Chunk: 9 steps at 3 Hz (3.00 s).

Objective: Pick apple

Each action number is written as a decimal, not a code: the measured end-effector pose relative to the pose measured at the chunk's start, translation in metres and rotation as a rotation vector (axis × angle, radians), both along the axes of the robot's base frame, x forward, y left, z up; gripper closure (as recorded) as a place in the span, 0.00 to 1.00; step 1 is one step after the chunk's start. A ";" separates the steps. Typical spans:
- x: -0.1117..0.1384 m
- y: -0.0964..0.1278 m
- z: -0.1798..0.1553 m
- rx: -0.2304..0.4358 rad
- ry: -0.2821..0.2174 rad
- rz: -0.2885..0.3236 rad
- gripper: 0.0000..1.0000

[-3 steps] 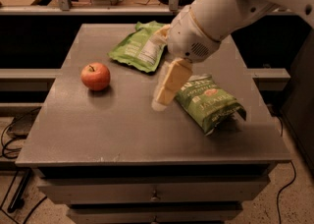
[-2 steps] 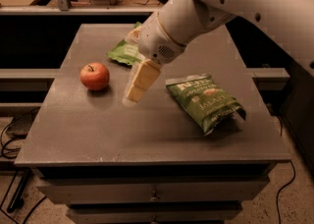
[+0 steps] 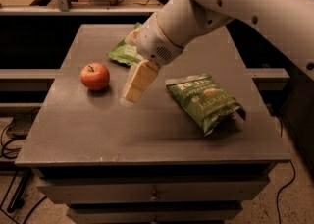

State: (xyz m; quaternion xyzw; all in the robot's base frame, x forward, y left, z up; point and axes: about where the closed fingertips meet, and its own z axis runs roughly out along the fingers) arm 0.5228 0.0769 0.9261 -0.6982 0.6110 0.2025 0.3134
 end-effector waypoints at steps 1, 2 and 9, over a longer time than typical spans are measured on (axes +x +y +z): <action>0.024 0.027 -0.013 0.120 0.006 -0.023 0.00; 0.046 0.049 -0.016 0.198 -0.008 -0.027 0.00; 0.073 0.089 -0.036 0.306 0.011 -0.006 0.85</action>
Offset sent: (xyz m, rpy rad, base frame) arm 0.0734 0.0690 -0.0191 0.2897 -0.0263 -0.0421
